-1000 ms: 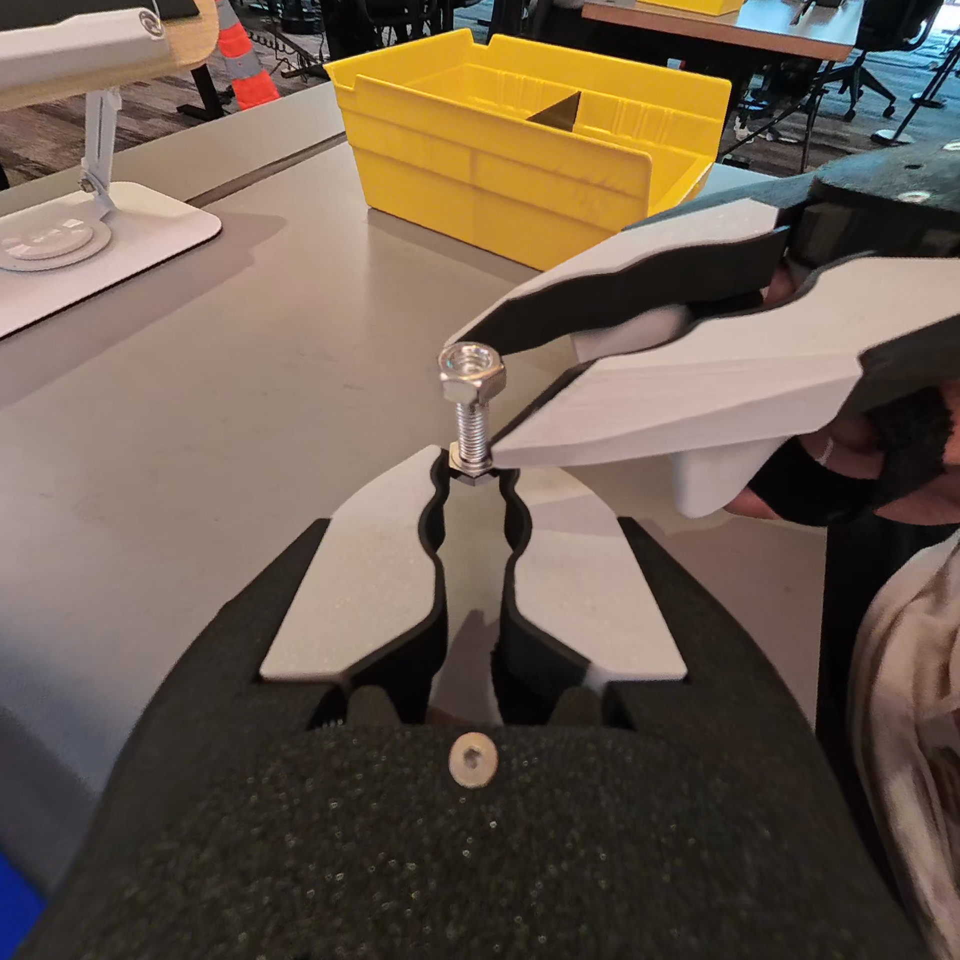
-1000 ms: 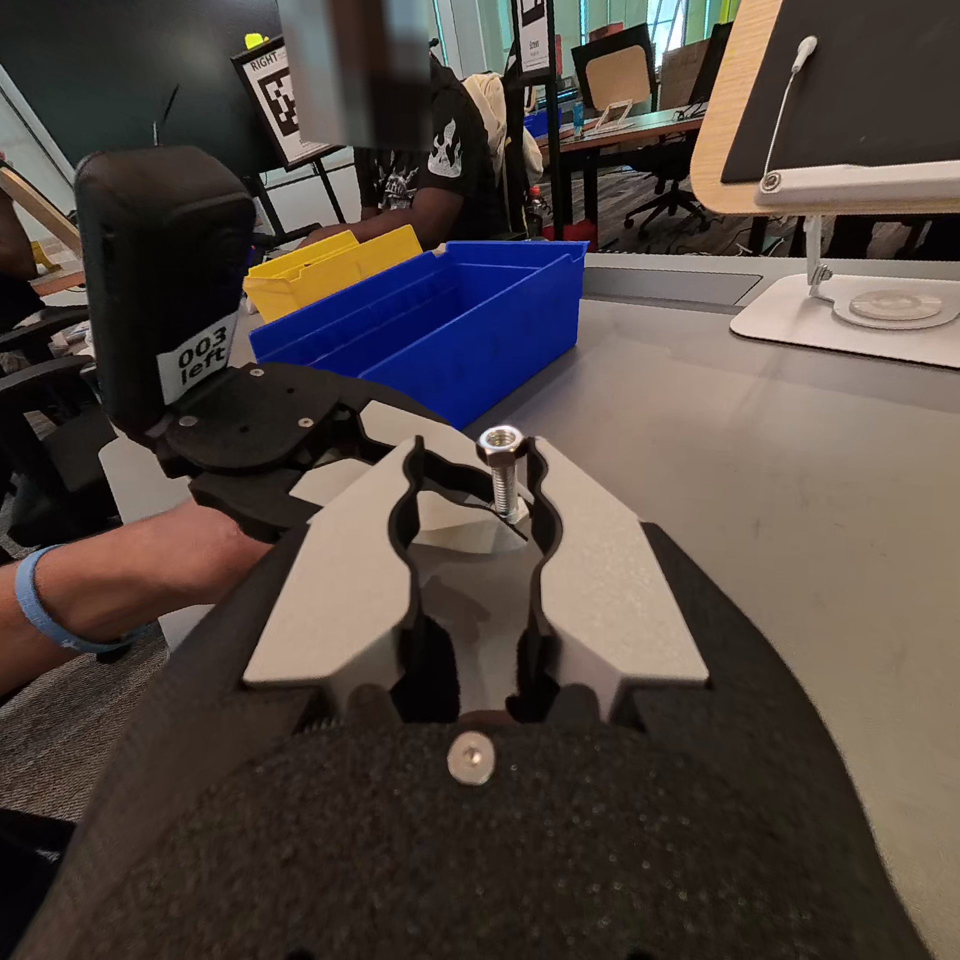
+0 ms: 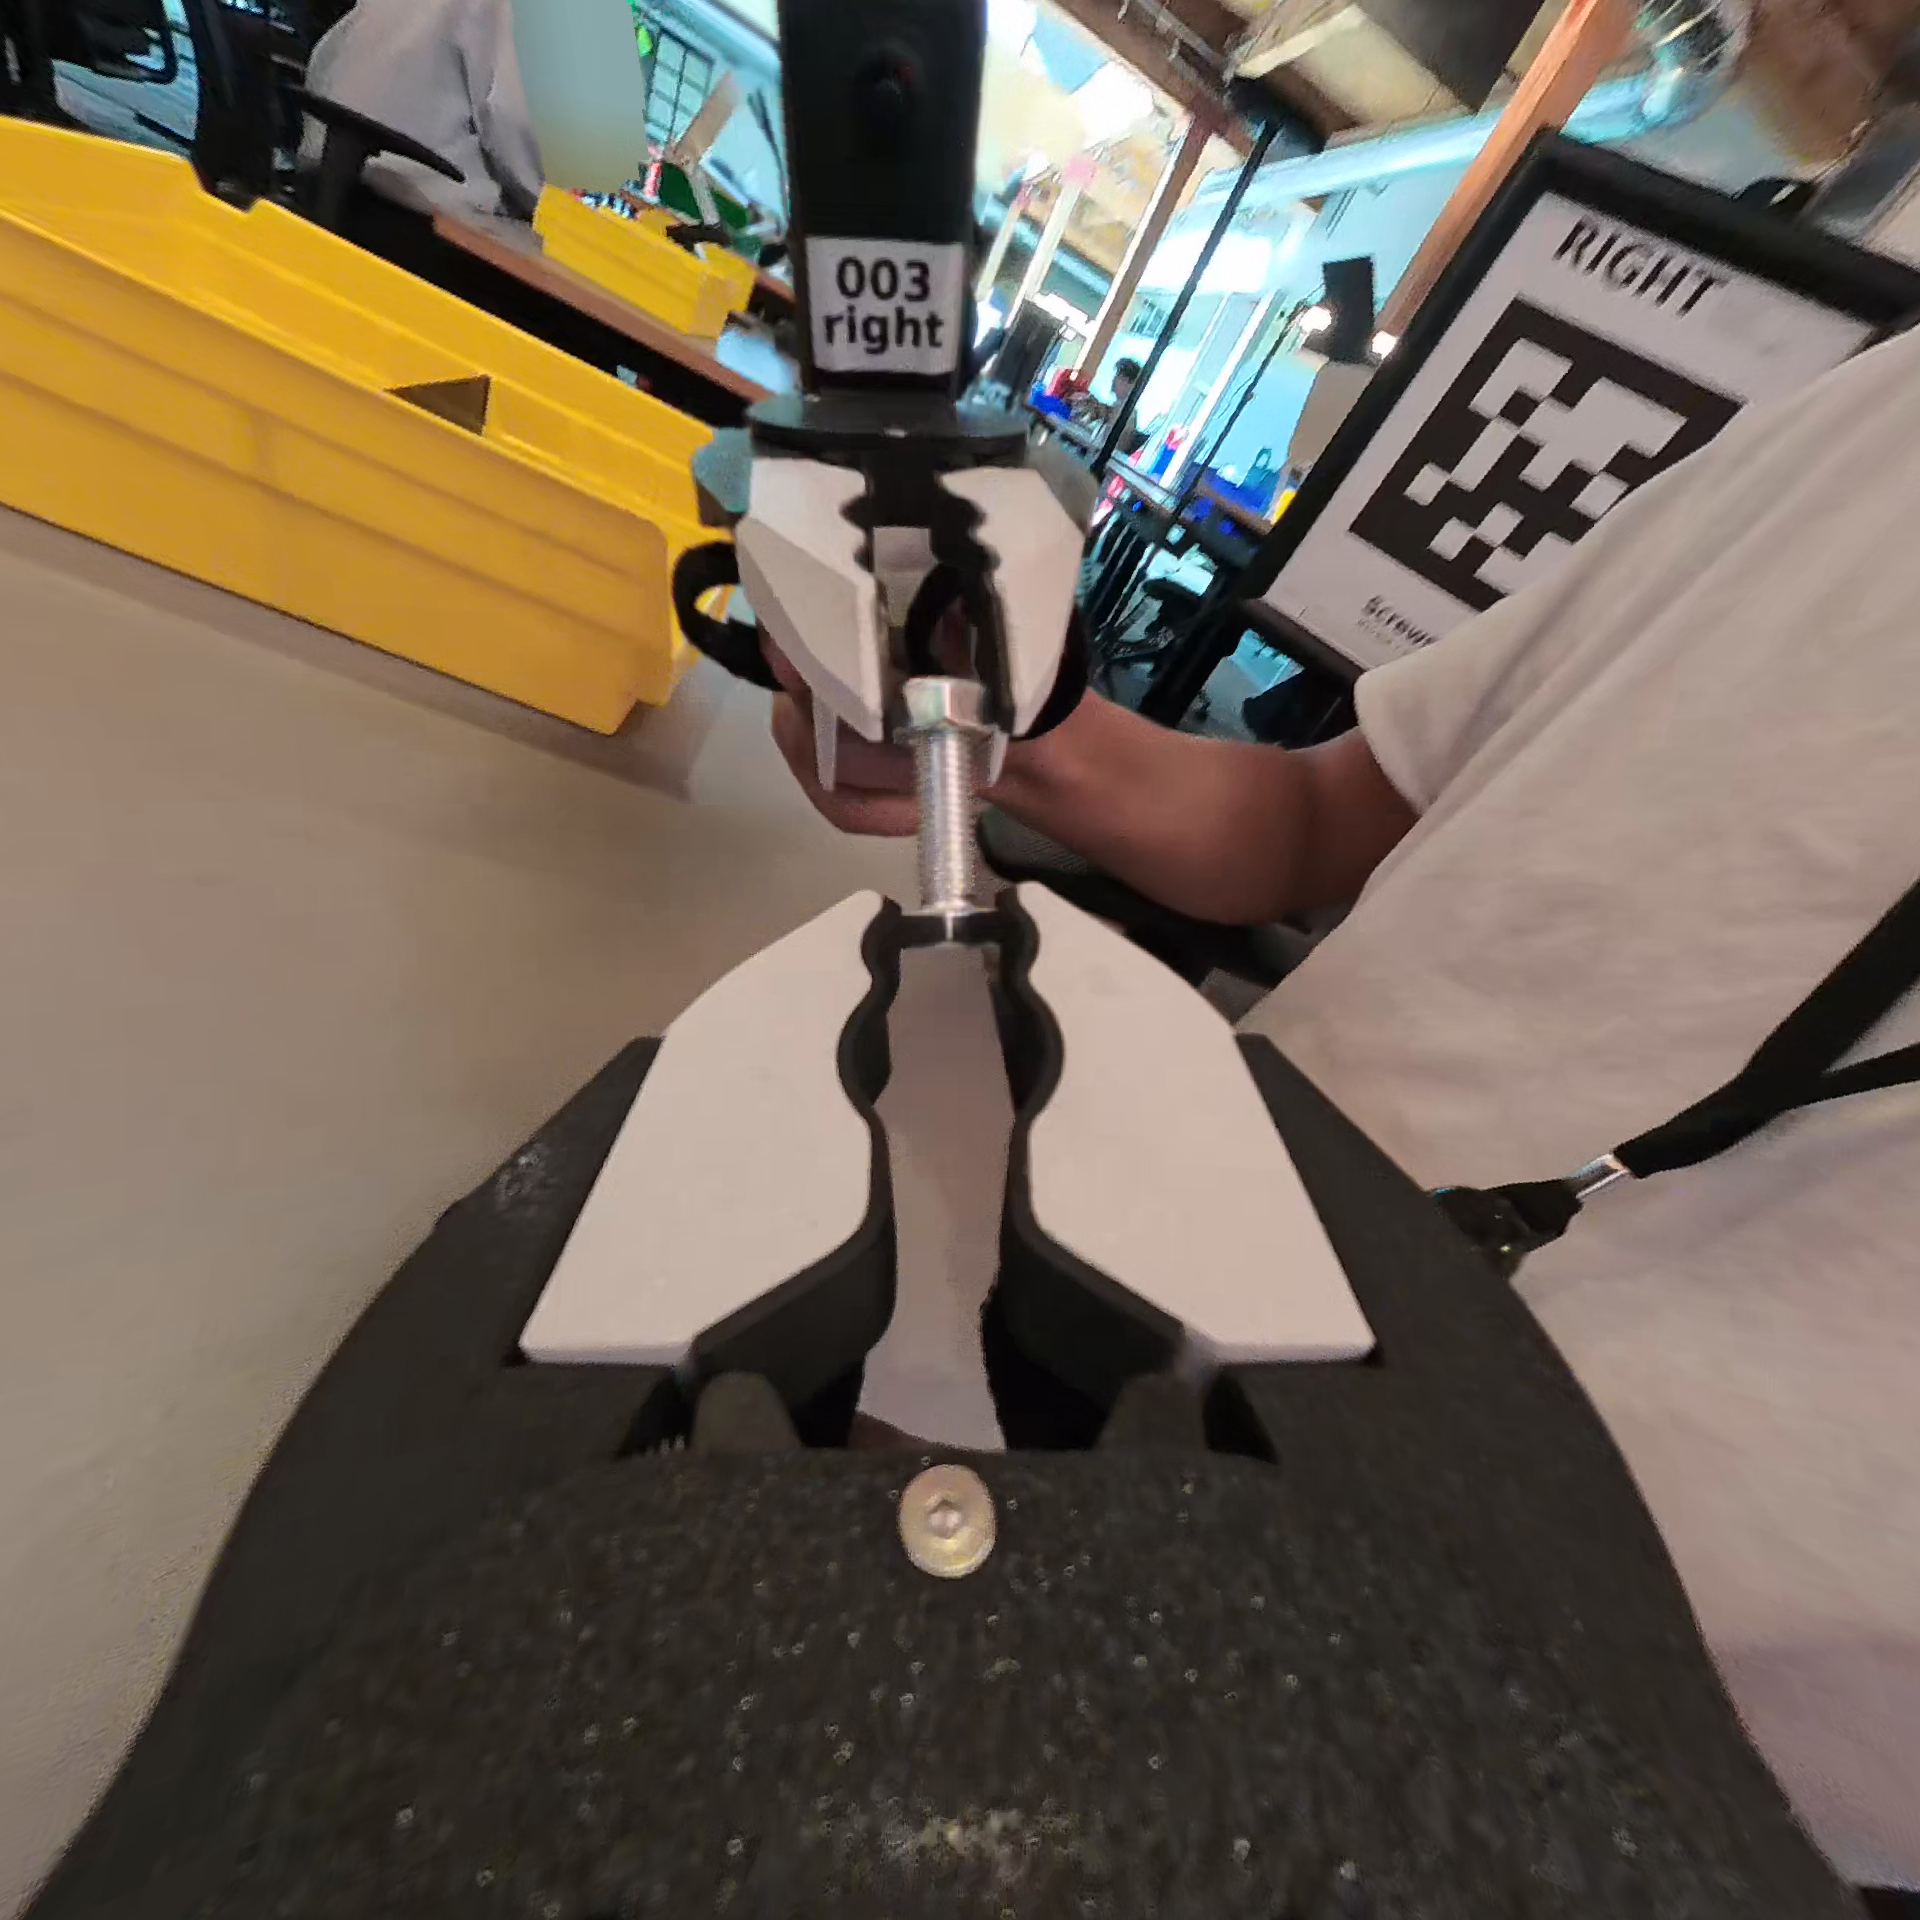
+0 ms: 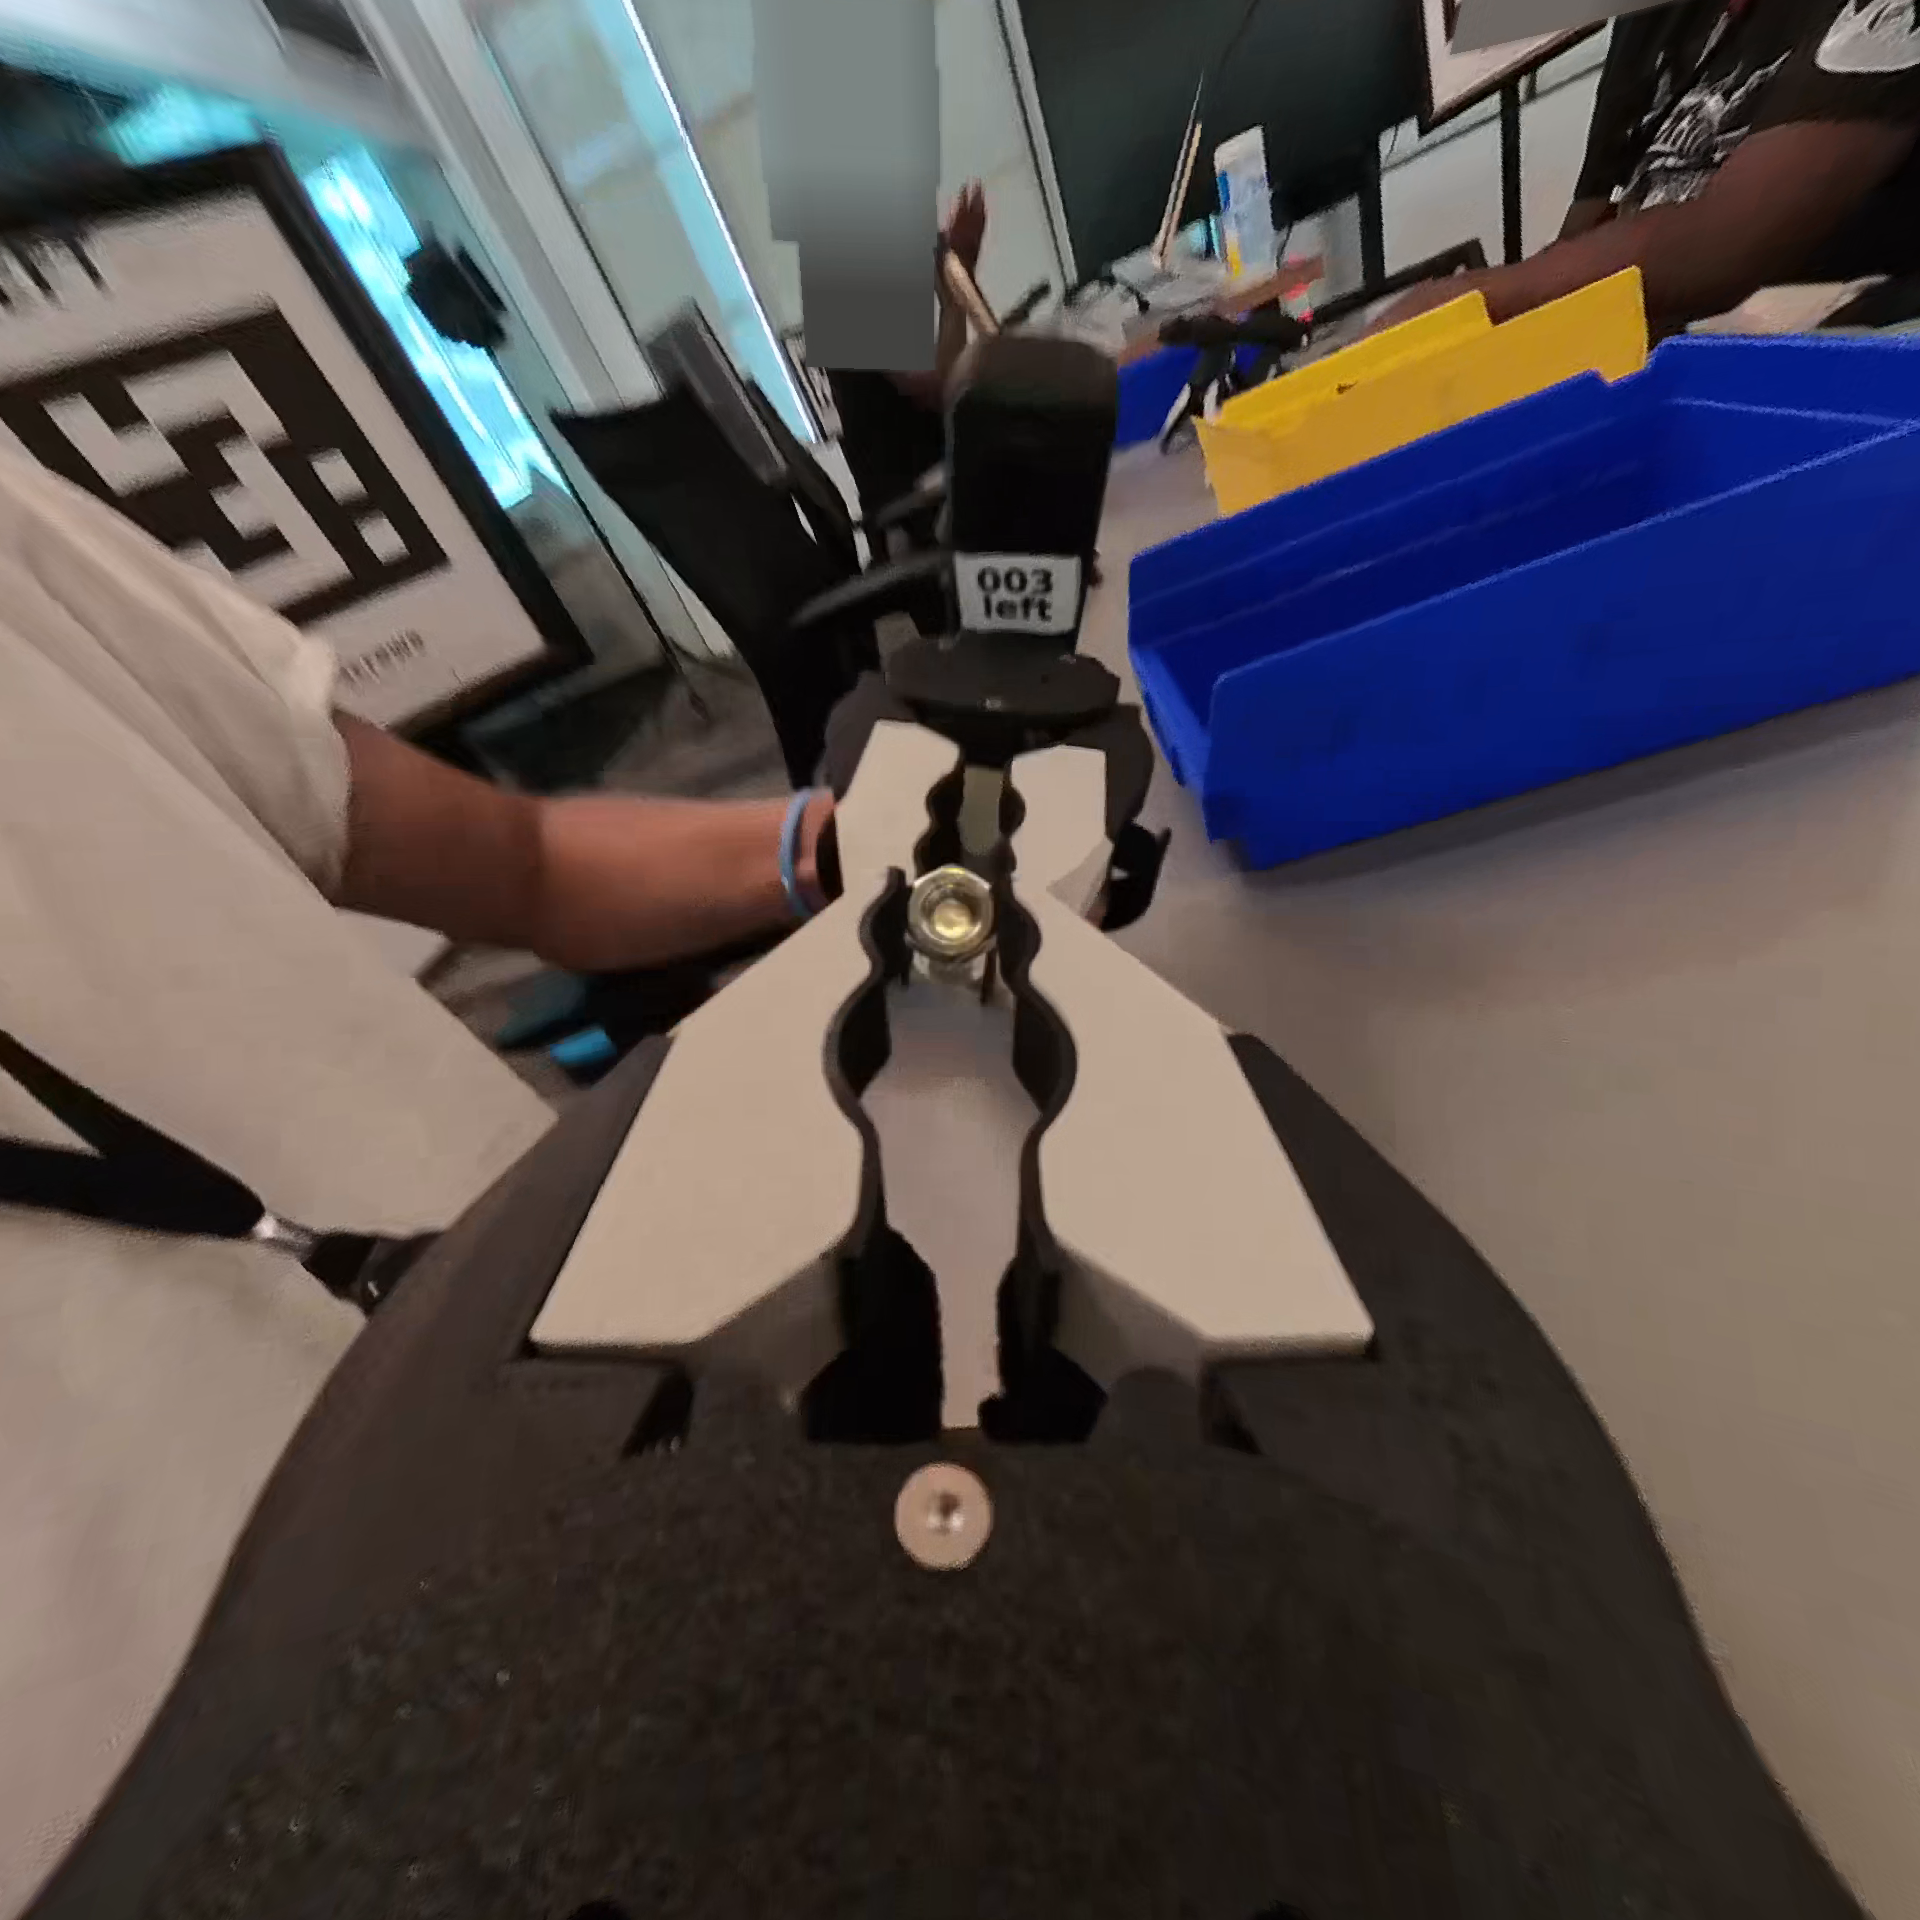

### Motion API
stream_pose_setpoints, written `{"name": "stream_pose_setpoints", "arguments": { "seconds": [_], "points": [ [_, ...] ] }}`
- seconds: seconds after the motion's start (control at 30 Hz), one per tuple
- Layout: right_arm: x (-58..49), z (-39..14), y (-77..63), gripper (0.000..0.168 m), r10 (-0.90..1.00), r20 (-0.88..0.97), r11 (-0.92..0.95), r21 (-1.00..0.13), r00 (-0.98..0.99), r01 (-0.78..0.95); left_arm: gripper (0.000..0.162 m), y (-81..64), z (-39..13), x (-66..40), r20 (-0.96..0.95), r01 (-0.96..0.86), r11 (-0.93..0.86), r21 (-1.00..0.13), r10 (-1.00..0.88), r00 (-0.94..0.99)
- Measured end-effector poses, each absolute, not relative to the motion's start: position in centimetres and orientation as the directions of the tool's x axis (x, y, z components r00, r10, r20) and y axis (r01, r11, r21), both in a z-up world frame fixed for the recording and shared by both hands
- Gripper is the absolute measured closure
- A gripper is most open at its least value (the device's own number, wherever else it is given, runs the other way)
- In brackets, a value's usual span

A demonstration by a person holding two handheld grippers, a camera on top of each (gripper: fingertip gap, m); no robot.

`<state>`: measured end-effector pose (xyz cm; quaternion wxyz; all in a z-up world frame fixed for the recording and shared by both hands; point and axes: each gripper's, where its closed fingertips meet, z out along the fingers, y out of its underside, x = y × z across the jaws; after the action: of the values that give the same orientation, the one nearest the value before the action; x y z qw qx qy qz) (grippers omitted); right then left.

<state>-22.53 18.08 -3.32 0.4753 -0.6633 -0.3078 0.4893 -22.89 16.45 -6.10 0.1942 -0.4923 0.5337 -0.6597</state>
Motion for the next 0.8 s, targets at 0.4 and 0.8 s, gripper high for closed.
{"name": "stream_pose_setpoints", "arguments": {
  "seconds": [0.4, 0.8],
  "points": [
    [-20.8, -5.7, 17.6, 0.151, 0.636, 0.761, 0.359, -0.441, 0.131, 0.822, 0.144, 16.8, -5.4, -23.6, 0.509, -0.273, -0.43, -0.861, -0.718, -0.475],
    [3.1, -2.6, 23.0, 0.152, 0.39, 0.404, -0.462, -0.691, 0.827, 0.556, 0.144, 21.5, -9.5, -22.5, 0.335, -0.314, -0.289, -0.904, -0.937, -0.102]
  ]
}}
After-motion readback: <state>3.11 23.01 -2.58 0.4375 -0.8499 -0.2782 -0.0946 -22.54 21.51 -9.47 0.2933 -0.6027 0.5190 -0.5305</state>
